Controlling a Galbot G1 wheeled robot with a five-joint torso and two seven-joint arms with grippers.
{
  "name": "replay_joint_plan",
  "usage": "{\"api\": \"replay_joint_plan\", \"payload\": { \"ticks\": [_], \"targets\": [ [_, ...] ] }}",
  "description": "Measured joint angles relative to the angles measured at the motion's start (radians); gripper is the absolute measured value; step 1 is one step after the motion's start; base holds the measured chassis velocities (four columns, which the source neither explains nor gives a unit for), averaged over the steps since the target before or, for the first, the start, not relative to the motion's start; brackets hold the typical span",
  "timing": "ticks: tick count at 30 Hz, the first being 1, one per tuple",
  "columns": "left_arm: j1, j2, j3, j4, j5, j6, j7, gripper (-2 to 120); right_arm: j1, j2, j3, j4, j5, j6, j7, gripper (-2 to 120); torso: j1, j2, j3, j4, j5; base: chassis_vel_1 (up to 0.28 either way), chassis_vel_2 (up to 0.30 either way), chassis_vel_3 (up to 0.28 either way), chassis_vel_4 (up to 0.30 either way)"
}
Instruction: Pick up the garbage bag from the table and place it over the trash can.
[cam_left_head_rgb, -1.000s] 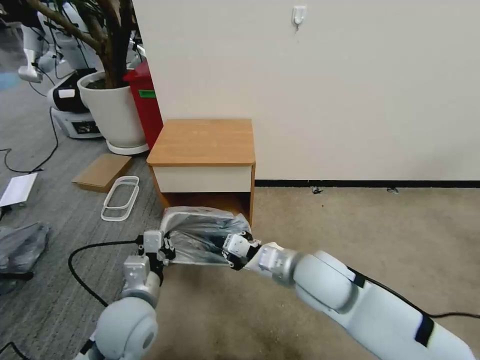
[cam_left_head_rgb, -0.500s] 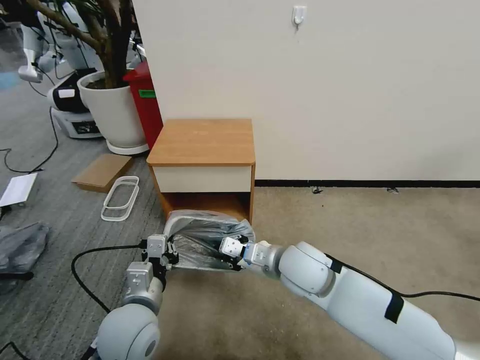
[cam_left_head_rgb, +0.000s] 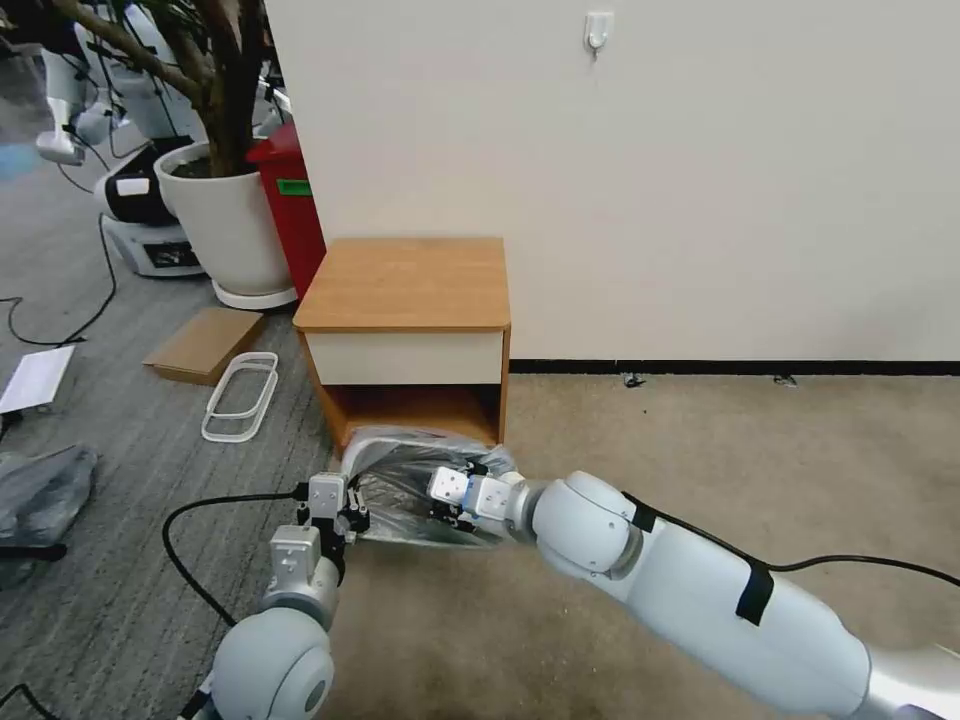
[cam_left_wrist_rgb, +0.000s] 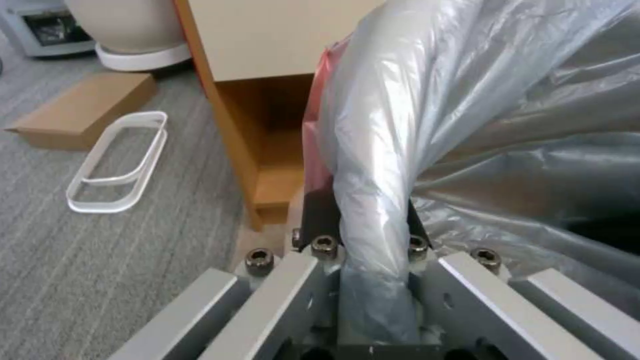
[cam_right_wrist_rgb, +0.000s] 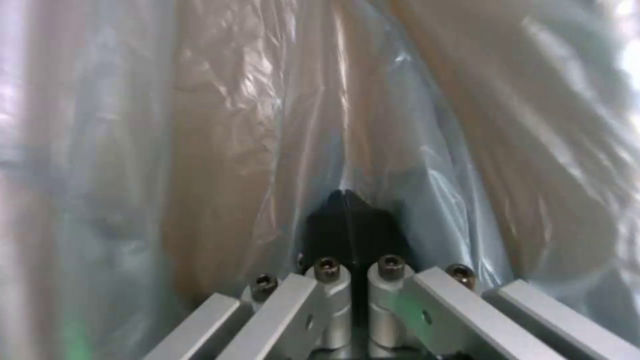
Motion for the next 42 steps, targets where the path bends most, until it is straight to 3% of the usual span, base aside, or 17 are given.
{"api": "replay_joint_plan", "payload": {
  "ticks": [19, 42],
  "targets": [
    [-0.032, -0.013, 0.046, 0.016, 0.004, 0.002, -0.003, 2, 0.069, 0.08, -0.091, -0.185, -0.098, 0.001, -0.042, 0, 0.0, 0.0, 0.0, 0.0001, 0.0, 0.0, 0.0, 0.0, 0.0],
    [-0.054, -0.016, 0.071, 0.026, -0.009, 0.003, -0.005, 2, 0.093, 0.162, -0.106, -0.397, -0.119, 0.002, -0.043, 0, 0.0, 0.0, 0.0, 0.0001, 0.0, 0.0, 0.0, 0.0, 0.0]
  ]
}}
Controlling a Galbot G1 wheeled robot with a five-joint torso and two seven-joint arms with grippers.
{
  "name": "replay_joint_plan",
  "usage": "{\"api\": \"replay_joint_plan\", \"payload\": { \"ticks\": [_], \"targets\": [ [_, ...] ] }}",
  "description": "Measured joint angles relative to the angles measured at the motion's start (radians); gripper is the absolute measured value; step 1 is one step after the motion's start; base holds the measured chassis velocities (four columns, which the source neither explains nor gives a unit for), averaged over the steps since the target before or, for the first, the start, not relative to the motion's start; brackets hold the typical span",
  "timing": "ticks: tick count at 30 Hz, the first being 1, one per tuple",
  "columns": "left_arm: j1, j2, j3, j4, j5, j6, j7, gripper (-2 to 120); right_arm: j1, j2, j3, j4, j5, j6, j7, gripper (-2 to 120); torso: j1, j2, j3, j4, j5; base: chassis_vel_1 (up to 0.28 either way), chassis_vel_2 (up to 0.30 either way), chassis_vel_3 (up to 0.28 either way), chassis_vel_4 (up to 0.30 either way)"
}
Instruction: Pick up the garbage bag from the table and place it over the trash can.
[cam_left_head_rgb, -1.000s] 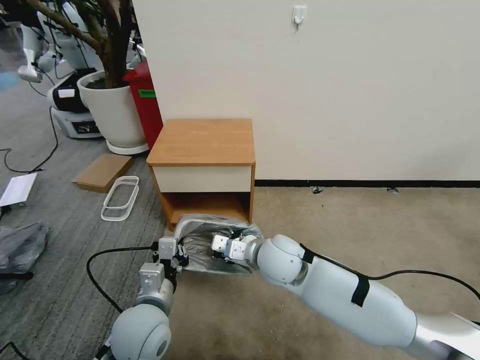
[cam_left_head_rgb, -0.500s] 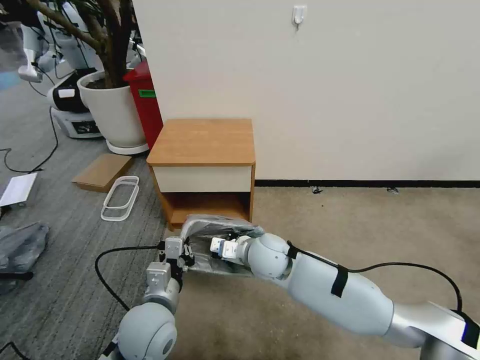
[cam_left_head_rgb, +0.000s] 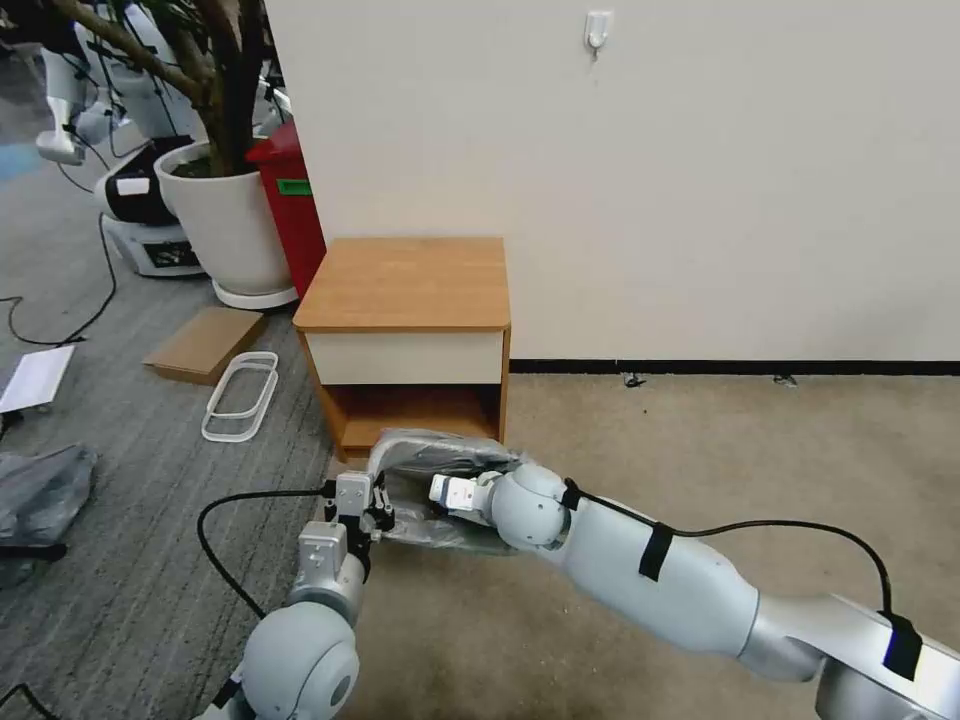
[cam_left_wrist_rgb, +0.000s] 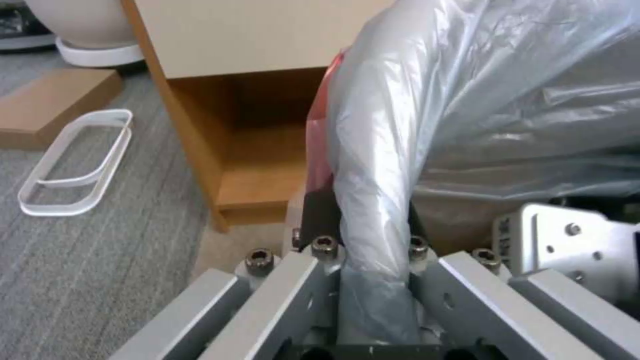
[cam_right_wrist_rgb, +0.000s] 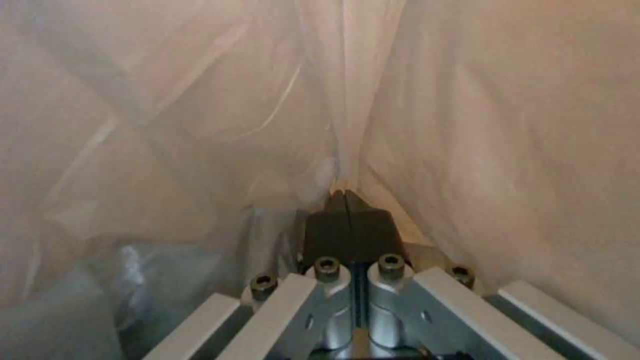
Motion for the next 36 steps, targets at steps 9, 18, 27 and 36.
{"api": "replay_joint_plan", "payload": {
  "ticks": [9, 18, 27, 36],
  "targets": [
    [-0.008, 0.001, 0.009, 0.0, -0.038, 0.003, -0.021, 2, -0.007, 0.015, 0.005, -0.022, -0.009, 0.0, 0.002, 0, 0.0, 0.0, 0.0, 0.0, 0.0, 0.0, 0.0, 0.0, 0.0],
    [-0.004, 0.0, 0.011, -0.006, -0.049, 0.004, -0.021, 2, -0.013, 0.017, 0.008, -0.034, -0.009, 0.0, 0.004, 0, 0.0, 0.0, 0.0, 0.0, 0.0, 0.0, 0.0, 0.0, 0.0],
    [0.003, 0.002, 0.009, -0.014, -0.071, 0.005, -0.022, 2, -0.022, 0.017, 0.012, -0.042, -0.016, 0.001, 0.005, 0, 0.0, 0.0, 0.0, 0.0, 0.0, 0.0, 0.0, 0.0, 0.0],
    [0.001, 0.004, 0.006, -0.015, -0.088, 0.007, -0.025, 2, -0.028, 0.011, 0.014, -0.04, -0.016, 0.001, 0.006, 0, 0.0, 0.0, 0.0, 0.0, 0.0001, 0.0, 0.0, 0.0, 0.0]
  ]
}}
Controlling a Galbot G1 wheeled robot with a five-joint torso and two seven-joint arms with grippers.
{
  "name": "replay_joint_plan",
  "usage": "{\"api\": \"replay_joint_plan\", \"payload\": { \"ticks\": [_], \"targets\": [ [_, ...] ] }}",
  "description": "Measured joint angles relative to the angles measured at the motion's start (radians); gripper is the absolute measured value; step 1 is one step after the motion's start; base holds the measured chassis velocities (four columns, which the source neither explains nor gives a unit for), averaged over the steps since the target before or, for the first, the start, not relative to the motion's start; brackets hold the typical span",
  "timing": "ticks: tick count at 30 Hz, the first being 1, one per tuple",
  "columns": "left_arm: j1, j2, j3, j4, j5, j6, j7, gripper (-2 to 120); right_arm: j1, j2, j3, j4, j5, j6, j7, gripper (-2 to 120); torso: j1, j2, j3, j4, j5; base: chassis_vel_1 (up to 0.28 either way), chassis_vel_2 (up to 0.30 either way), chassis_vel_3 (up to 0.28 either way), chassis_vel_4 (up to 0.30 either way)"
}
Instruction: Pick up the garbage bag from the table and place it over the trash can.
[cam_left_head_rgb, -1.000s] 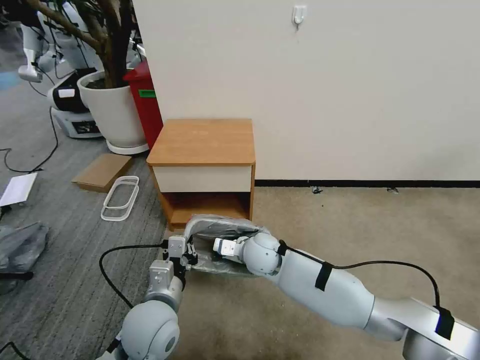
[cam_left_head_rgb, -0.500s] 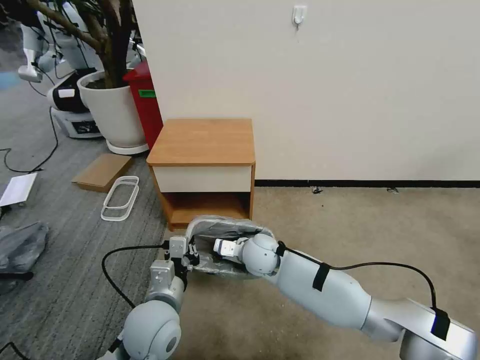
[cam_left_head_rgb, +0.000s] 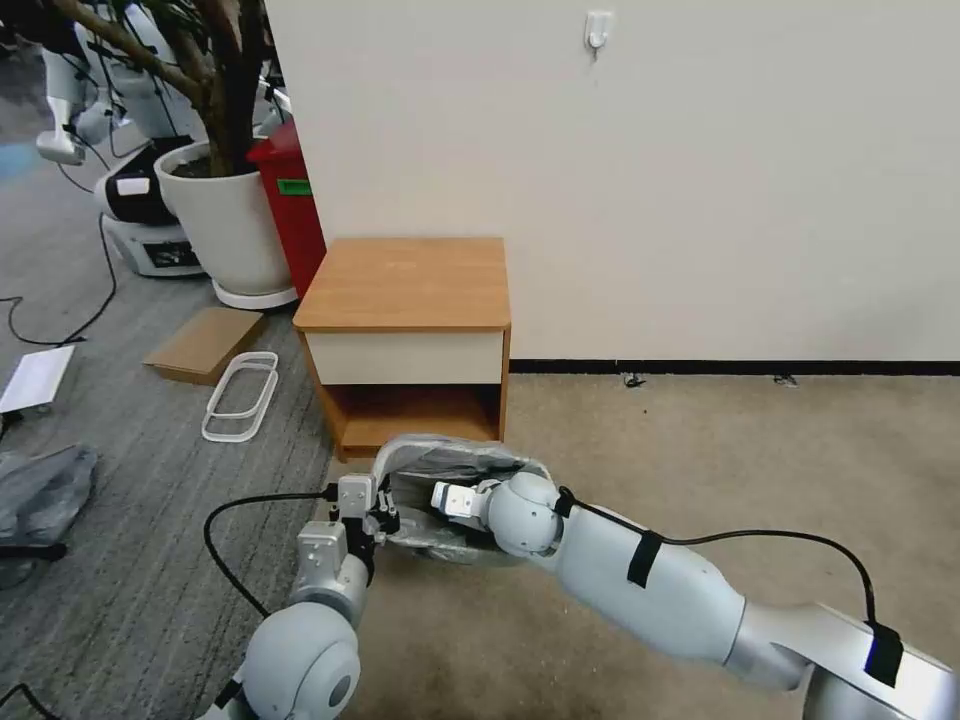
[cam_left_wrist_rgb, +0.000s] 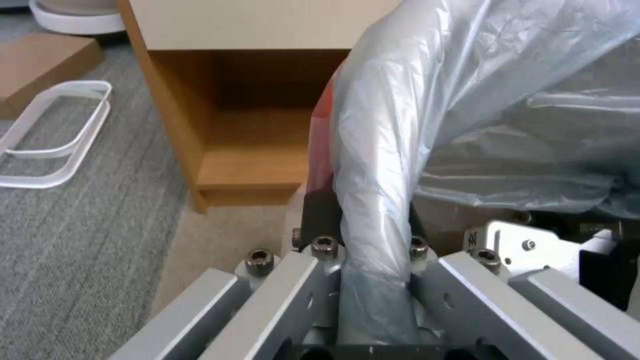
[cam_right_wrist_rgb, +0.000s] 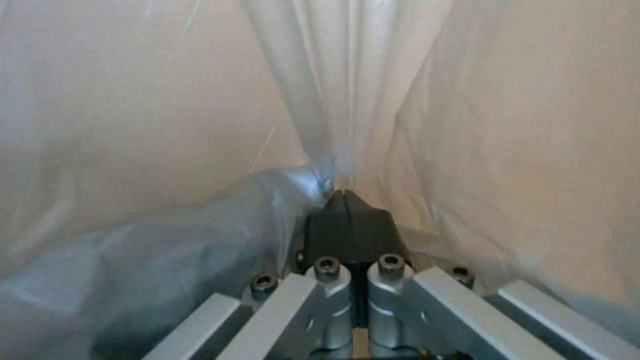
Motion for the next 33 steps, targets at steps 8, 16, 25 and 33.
{"api": "replay_joint_plan", "payload": {
  "ticks": [8, 16, 25, 33],
  "targets": [
    [-0.008, 0.002, -0.002, 0.005, -0.015, 0.001, -0.005, 2, 0.001, 0.0, 0.0, 0.011, 0.001, 0.0, 0.0, 0, 0.0, 0.0, 0.0, 0.0, -0.0001, 0.0, 0.0, 0.0, 0.0],
    [-0.031, 0.005, -0.004, 0.018, -0.072, 0.018, -0.039, 2, 0.005, -0.01, 0.002, 0.049, 0.013, 0.0, 0.0, 0, 0.0, 0.0, 0.0, 0.0, -0.0001, 0.0, 0.0, 0.0, 0.0],
    [-0.049, 0.009, -0.005, 0.038, -0.084, 0.019, -0.044, 2, 0.012, -0.056, 0.005, 0.123, 0.052, 0.0, 0.002, 0, 0.0, 0.0, 0.0, 0.0, -0.0001, 0.0, 0.0, 0.0, 0.0],
    [-0.082, 0.013, -0.003, 0.069, -0.117, 0.019, -0.054, 2, 0.024, -0.163, 0.015, 0.305, 0.16, 0.0, 0.031, 0, 0.0, 0.0, 0.0, -0.0001, 0.0, 0.0, 0.0, 0.0, 0.0]
  ]
}}
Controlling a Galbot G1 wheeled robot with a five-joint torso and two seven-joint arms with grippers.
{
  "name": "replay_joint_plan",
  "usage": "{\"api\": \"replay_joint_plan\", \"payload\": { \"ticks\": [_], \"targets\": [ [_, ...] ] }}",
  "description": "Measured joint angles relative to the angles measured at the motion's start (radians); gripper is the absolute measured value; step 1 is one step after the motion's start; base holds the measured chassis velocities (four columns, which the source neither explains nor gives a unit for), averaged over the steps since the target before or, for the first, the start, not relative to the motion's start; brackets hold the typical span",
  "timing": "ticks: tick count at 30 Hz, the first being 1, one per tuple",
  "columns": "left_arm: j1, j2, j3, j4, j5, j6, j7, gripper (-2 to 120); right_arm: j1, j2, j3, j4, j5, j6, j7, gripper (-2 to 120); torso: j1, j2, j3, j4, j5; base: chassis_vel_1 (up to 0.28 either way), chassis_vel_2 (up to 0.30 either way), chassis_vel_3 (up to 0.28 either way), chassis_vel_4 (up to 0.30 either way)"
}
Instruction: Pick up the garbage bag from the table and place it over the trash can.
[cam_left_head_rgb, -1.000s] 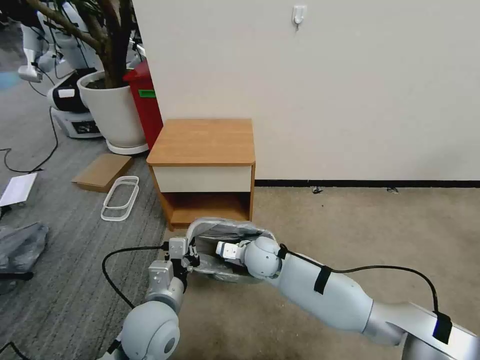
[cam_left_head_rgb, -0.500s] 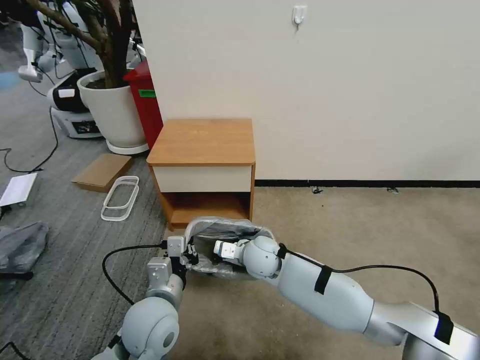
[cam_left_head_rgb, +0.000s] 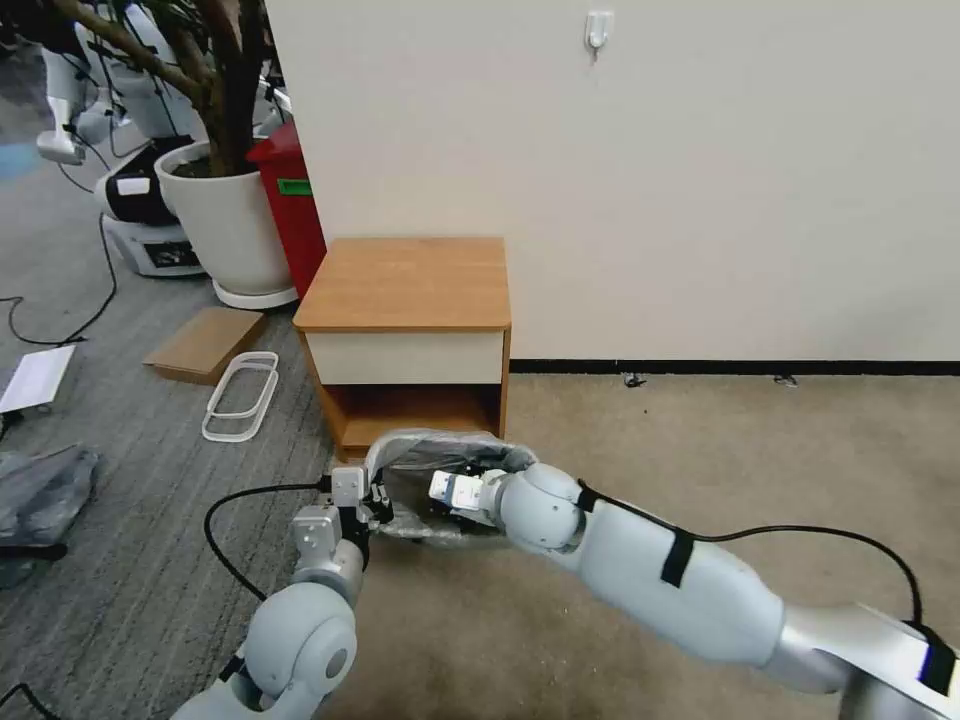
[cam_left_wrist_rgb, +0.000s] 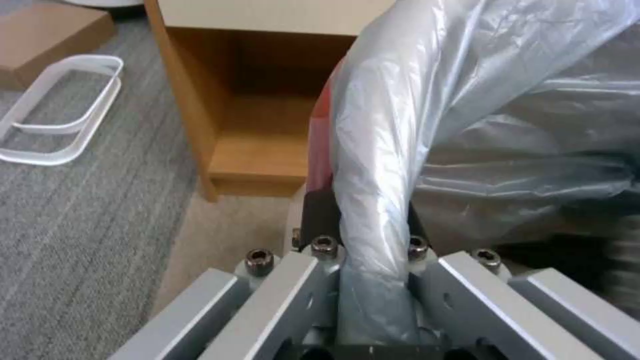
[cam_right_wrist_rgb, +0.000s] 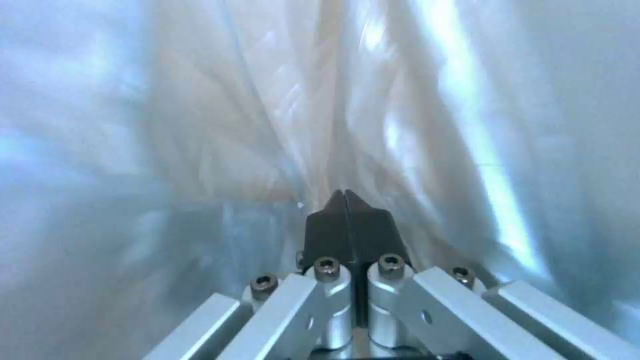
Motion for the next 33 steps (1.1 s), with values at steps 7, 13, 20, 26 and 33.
{"api": "replay_joint_plan", "payload": {
  "ticks": [7, 13, 20, 26, 33],
  "targets": [
    [-0.041, 0.006, 0.016, 0.033, -0.094, 0.004, -0.028, 2, -0.052, -0.113, 0.109, 0.207, 0.098, 0.002, 0.01, 0, 0.0, 0.0, 0.0, 0.0002, 0.0001, 0.0, 0.0, 0.0, 0.0],
    [-0.09, 0.013, 0.019, 0.028, -0.383, 0.045, -0.139, 2, -0.272, -0.21, 0.49, 0.401, 0.216, 0.124, 0.063, 0, 0.0, 0.0, 0.0, -0.0003, 0.0003, 0.0, 0.0, 0.0, 0.0],
    [-0.12, 0.015, 0.008, 0.018, -0.651, 0.102, -0.227, 2, -0.54, -0.134, 0.772, 0.427, 0.322, 0.413, 0.456, 0, 0.0, 0.0, 0.0, 0.0, -0.0002, 0.0, 0.0, 0.0, 0.0],
    [-0.135, 0.017, 0.016, 0.049, -0.75, 0.168, -0.262, 1, -0.696, -0.027, 0.843, 0.423, 0.324, 0.591, 0.634, 14, 0.0, 0.0, 0.0, -0.0001, 0.0, 0.0, 0.0, 0.0, 0.0],
    [-0.145, 0.022, 0.052, 0.093, -0.728, 0.177, -0.287, 1, -0.723, 0.045, 0.85, 0.402, 0.318, 0.619, 0.665, 39, 0.0, 0.0, 0.0, 0.0001, -0.0002, 0.0, 0.0, 0.0, 0.0]
  ]
}}
